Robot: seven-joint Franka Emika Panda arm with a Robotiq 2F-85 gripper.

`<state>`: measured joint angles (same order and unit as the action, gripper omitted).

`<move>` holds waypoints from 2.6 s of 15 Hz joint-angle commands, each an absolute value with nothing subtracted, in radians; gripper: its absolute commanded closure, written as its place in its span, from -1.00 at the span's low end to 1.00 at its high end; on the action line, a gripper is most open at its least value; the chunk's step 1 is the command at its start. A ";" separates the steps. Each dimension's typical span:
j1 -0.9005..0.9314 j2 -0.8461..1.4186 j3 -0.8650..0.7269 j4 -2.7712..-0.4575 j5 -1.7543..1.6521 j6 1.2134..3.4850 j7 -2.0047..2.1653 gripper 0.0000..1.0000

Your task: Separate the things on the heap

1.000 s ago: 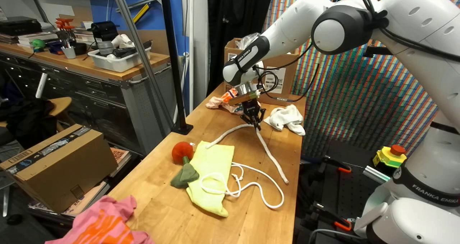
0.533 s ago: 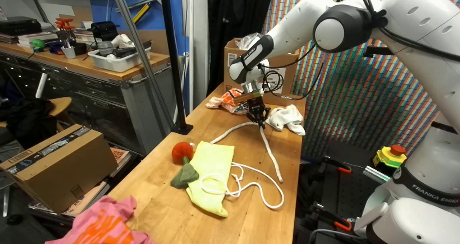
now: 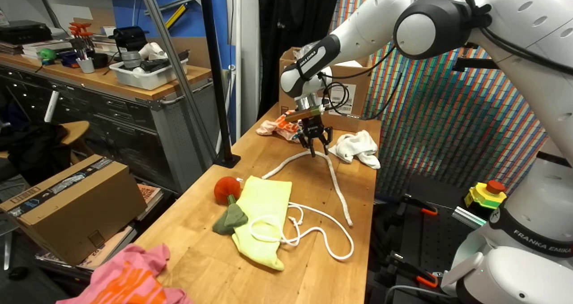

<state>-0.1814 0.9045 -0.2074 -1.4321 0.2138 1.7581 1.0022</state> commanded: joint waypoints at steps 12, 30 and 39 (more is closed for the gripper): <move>0.004 0.622 -0.083 -1.676 0.171 1.968 0.700 -1.00; 0.123 0.722 -0.038 -1.830 0.140 2.462 0.431 -1.00; 0.114 0.769 -0.052 -1.811 0.146 2.535 0.429 -1.00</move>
<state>0.1163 0.7624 -0.0452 -1.8221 0.1428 2.5110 0.4448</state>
